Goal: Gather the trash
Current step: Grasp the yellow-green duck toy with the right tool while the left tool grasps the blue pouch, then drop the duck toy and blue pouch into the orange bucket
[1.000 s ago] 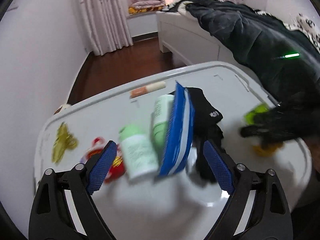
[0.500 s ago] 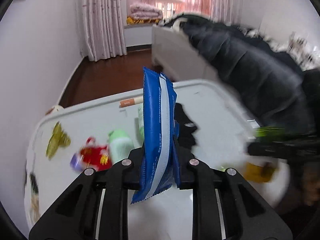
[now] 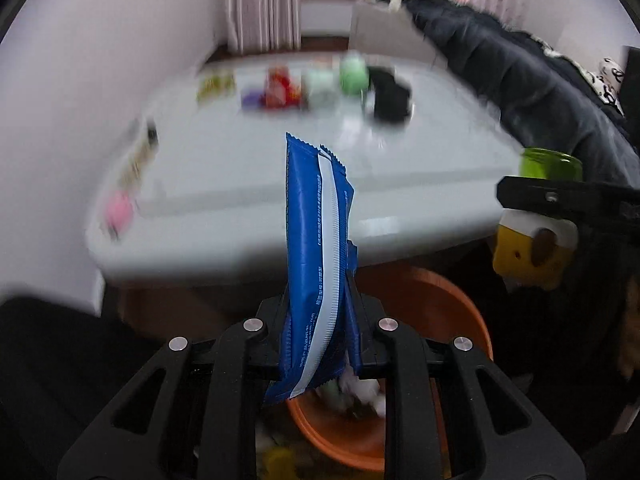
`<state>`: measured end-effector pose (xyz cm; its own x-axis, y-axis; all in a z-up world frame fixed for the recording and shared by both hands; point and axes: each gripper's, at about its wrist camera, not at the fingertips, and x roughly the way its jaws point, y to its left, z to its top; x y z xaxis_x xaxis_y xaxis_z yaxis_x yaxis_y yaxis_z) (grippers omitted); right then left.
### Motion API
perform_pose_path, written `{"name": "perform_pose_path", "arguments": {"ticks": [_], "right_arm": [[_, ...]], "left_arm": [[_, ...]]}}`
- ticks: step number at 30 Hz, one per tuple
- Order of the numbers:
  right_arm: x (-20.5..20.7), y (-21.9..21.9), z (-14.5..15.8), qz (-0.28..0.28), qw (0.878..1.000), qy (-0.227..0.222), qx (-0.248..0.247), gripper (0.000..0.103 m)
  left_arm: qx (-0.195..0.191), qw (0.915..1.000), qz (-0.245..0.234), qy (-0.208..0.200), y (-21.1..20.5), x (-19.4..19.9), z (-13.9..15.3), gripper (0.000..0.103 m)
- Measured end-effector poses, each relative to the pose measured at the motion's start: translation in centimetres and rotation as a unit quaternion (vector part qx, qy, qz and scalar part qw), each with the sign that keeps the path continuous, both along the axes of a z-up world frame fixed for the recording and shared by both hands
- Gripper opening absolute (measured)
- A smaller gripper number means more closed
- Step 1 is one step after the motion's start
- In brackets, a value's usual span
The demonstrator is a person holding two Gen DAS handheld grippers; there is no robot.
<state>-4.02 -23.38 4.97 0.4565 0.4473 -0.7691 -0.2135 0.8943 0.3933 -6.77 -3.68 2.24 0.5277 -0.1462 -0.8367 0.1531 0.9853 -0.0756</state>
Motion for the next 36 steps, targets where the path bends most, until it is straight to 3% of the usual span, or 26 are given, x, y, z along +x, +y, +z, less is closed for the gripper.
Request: {"name": "perform_pose_path", "arguments": {"ticks": [3,11,12,13,14,15,18,23,26,29,33,35,36], "right_arm": [[-1.6,1.1,-2.2,-0.003,1.0,0.024,-0.014,0.046],[-2.6,1.8,-5.8,-0.001,0.997,0.079,-0.028,0.047],[-2.5,1.7,-6.0,-0.003,0.996,0.084,-0.031,0.052],[-2.4,1.4,-6.0,-0.01,0.996,0.084,-0.028,0.07],[-2.5,1.2,-5.8,-0.016,0.996,0.08,-0.026,0.075],[-2.3,0.8,-5.2,-0.025,0.997,0.066,-0.024,0.076],[-0.8,0.3,-3.6,-0.027,0.998,0.051,-0.02,0.076],[5.5,-1.0,-0.2,-0.033,0.999,0.015,-0.037,0.076],[11.7,-1.4,1.0,-0.046,0.996,-0.004,-0.07,0.076],[18.9,-1.7,0.0,-0.064,0.994,0.013,-0.093,0.076],[24.0,-1.3,-2.5,-0.081,0.992,0.054,-0.083,0.075],[25.4,-0.6,-3.8,-0.083,0.991,0.068,-0.082,0.066],[25.9,-0.2,-4.7,-0.075,0.991,0.075,-0.079,0.05]], "left_arm": [[-0.028,0.9978,0.002,0.059,0.2,0.4,-2.5,0.02],[-0.032,0.9954,-0.013,0.089,-0.8,0.5,-3.5,0.024],[-0.025,0.9951,-0.012,0.095,-0.9,0.3,-3.7,0.028],[-0.019,0.9951,-0.011,0.096,-0.8,0.5,-3.8,0.042],[-0.014,0.9953,-0.008,0.096,-0.7,0.5,-3.8,0.062],[-0.012,0.9956,-0.004,0.093,-0.6,0.4,-3.7,0.07],[-0.006,0.9963,0.003,0.086,-0.3,0.6,-3.3,0.074],[0.003,0.9977,-0.006,0.067,-0.5,2.1,-1.9,0.074],[-0.006,0.9988,-0.012,0.048,-0.6,3.3,-0.5,0.076],[-0.009,0.9994,-0.005,0.034,-0.5,4.3,0.3,0.08],[-0.021,0.9991,0.011,0.034,0.1,5.7,0.8,0.08],[-0.025,0.9989,0.017,0.037,0.4,6.3,0.6,0.08],[-0.025,0.9988,0.019,0.038,0.5,6.5,0.6,0.08]]}}
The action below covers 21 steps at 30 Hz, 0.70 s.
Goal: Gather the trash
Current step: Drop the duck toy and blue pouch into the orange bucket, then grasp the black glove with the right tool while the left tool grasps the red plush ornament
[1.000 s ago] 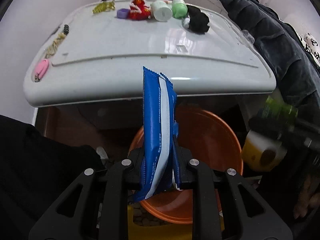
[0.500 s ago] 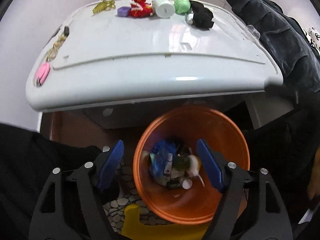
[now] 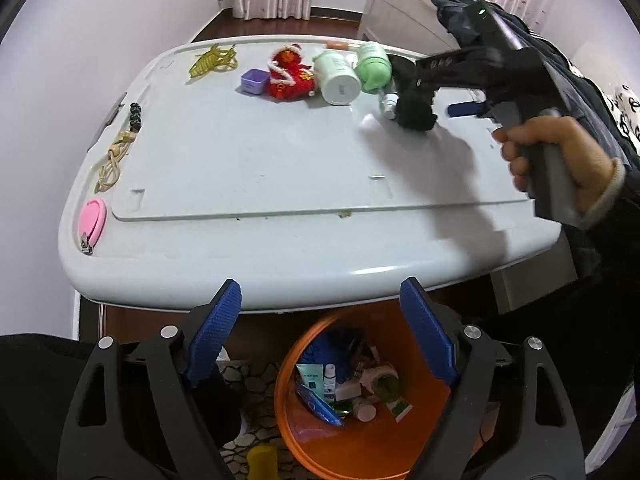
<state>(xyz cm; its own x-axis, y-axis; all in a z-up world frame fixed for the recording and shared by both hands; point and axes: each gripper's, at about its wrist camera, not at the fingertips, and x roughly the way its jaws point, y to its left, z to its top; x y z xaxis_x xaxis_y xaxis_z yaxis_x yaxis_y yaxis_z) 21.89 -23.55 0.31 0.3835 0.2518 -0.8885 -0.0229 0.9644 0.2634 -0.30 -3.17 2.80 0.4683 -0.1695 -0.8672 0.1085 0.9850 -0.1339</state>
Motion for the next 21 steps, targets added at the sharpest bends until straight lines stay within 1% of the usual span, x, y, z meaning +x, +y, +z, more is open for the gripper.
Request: {"name": "perform_pose_path", "arguments": {"ticks": [1,2,3,5,8,10,12,15,17,18,21], "right_arm": [[0.2,0.3,-0.5,0.009,1.0,0.007,0.01,0.04],[-0.1,0.6,-0.4,0.008,1.0,0.003,0.004,0.038],[-0.6,0.8,0.1,0.012,1.0,-0.005,-0.003,0.033],[-2.3,0.7,1.9,0.021,0.999,-0.03,0.007,0.032],[-6.1,-0.7,5.1,0.029,0.996,-0.066,0.051,0.033],[-7.9,-1.7,6.0,0.029,0.995,-0.079,0.057,0.033],[-9.6,-2.7,6.4,0.018,0.993,-0.098,0.061,0.033],[-10.8,-3.6,6.6,0.005,0.991,-0.127,0.045,0.033],[-10.6,-4.5,6.4,0.005,0.99,-0.129,0.048,0.034],[-10.2,-4.7,6.1,0.003,0.99,-0.127,0.054,0.034],[-10.0,-5.3,5.7,0.001,0.991,-0.118,0.062,0.034]], "left_arm": [[0.001,1.0,0.001,0.002,0.1,0.3,-0.2,0.08],[0.002,1.0,0.003,0.005,0.1,0.6,-0.3,0.08],[0.002,1.0,0.004,0.006,0.2,0.8,-0.3,0.08],[-0.004,1.0,0.004,0.002,0.3,1.5,0.0,0.08],[-0.002,0.9999,0.0,-0.013,-0.2,3.3,0.5,0.08],[0.001,0.9996,0.004,-0.027,-0.4,5.3,0.8,0.08],[0.006,0.9992,0.016,-0.037,-0.8,8.0,0.9,0.08],[0.013,0.9973,0.049,-0.053,-0.6,13.1,1.4,0.08],[0.013,0.9957,0.066,-0.063,-0.1,16.5,1.8,0.08],[0.023,0.9942,0.078,-0.07,0.1,18.1,1.9,0.08],[0.044,0.9939,0.076,-0.067,0.0,21.0,1.2,0.08]]}}
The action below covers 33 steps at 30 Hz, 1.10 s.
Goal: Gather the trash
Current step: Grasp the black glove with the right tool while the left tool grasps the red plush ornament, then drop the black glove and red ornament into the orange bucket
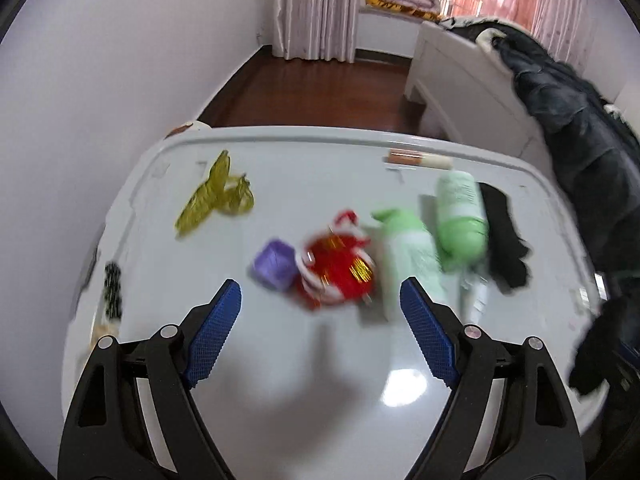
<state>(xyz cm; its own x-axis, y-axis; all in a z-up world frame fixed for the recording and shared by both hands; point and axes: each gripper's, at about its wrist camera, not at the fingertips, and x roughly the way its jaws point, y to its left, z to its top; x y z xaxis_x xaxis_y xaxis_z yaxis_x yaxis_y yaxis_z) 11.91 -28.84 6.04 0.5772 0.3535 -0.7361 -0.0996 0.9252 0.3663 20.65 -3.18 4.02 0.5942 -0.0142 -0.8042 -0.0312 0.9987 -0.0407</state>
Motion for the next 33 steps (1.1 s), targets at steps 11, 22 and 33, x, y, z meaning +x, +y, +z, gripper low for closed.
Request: {"name": "perform_pose_path", "arguments": {"ticks": [11,22,33], "right_arm": [[0.9,0.1,0.1,0.003,0.999,0.007,0.036,0.035],[-0.9,1.3,0.9,0.018,0.999,-0.005,0.036,0.035],[-13.8,5.1,2.1,0.094,0.996,0.0,0.005,0.035]], "left_arm": [[0.061,0.9962,-0.062,-0.002,-1.7,4.4,-4.5,0.015],[-0.027,0.9922,-0.087,-0.085,0.8,-8.4,7.4,0.012],[-0.045,0.9913,-0.121,-0.026,1.1,-25.1,3.9,0.012]]}}
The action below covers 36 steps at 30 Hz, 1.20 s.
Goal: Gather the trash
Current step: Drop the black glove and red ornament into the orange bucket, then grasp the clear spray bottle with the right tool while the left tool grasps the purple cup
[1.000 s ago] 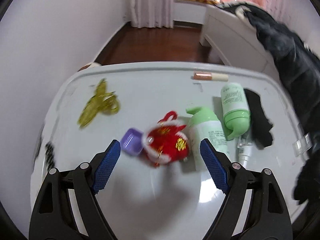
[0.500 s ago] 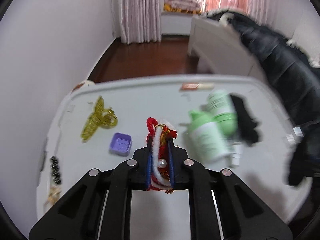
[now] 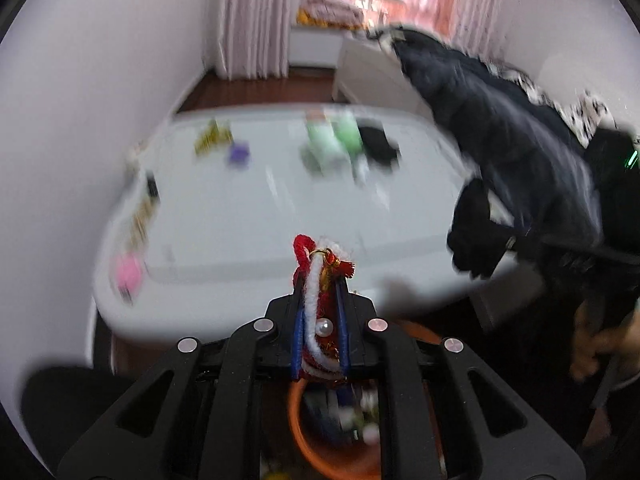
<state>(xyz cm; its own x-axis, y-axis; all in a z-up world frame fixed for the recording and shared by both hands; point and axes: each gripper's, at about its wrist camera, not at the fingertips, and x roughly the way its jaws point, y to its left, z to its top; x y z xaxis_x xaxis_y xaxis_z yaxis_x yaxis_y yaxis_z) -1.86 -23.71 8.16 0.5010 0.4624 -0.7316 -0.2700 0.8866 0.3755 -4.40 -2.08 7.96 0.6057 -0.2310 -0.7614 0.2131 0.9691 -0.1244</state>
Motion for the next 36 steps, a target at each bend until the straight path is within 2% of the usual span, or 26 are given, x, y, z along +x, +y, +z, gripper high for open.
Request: {"name": "perform_pose_path", "arguments": {"ticks": [2,5,7,11,12,13,14,15,16,20,24,27,28,30,32,36], "right_arm": [[-2.0,0.7,-0.6,0.012,1.0,0.009,-0.02,0.035],[-4.3,1.5,-2.4,0.026,0.998,0.041,-0.035,0.035],[-5.1,1.9,-4.1,0.032,0.996,0.072,-0.04,0.035],[-6.0,2.4,-6.9,0.037,0.992,0.116,-0.044,0.039],[-6.1,2.5,-7.7,0.038,0.99,0.128,-0.043,0.045],[-6.1,2.5,-8.1,0.038,0.989,0.135,-0.045,0.055],[-6.1,2.6,-8.3,0.037,0.988,0.139,-0.048,0.061],[-6.1,2.5,-8.4,0.034,0.989,0.137,-0.049,0.064],[-6.0,2.4,-8.2,0.032,0.989,0.134,-0.045,0.064],[-4.5,1.6,-6.6,0.026,0.992,0.118,-0.034,0.064],[0.1,0.4,-4.3,0.002,0.996,0.083,-0.032,0.064],[5.9,-0.1,-3.2,-0.028,0.997,0.056,-0.041,0.063],[8.1,0.0,-3.0,-0.04,0.997,0.051,-0.043,0.058],[12.5,-0.1,-3.4,-0.066,0.995,0.056,-0.039,0.051],[17.0,0.0,-4.4,-0.092,0.993,0.077,-0.021,0.051],[22.8,1.4,-6.3,-0.129,0.986,0.094,-0.047,0.051]], "left_arm": [[0.018,0.9994,-0.007,0.03,-0.6,-1.5,-2.6,0.012],[0.0,0.9963,-0.02,0.084,-1.1,-2.4,-5.4,0.012],[-0.011,0.9929,-0.027,0.116,-1.2,-2.1,-6.5,0.012],[-0.013,0.9894,-0.028,0.142,-1.0,-2.5,-7.4,0.016],[-0.009,0.9883,-0.028,0.15,-1.1,-2.4,-7.7,0.021],[-0.004,0.9873,-0.025,0.157,-1.1,-2.5,-8.1,0.039],[0.002,0.9866,-0.022,0.162,-1.0,-2.5,-8.3,0.07],[0.007,0.9866,-0.015,0.162,-0.9,-2.4,-8.4,0.082],[0.006,0.9875,-0.01,0.157,-0.7,-2.5,-8.3,0.085],[-0.003,0.9887,-0.008,0.149,-0.3,-2.0,-7.8,0.085],[-0.008,0.9904,-0.007,0.138,-0.2,-0.7,-7.0,0.085],[-0.012,0.992,0.008,0.125,0.2,1.2,-6.3,0.085],[-0.019,0.9921,0.017,0.123,0.4,2.3,-6.0,0.085],[-0.034,0.9915,0.026,0.123,0.6,3.6,-5.7,0.085],[-0.051,0.9907,0.037,0.121,1.0,4.8,-5.2,0.085],[-0.048,0.993,0.044,0.099,1.1,6.1,-4.5,0.085]]}}
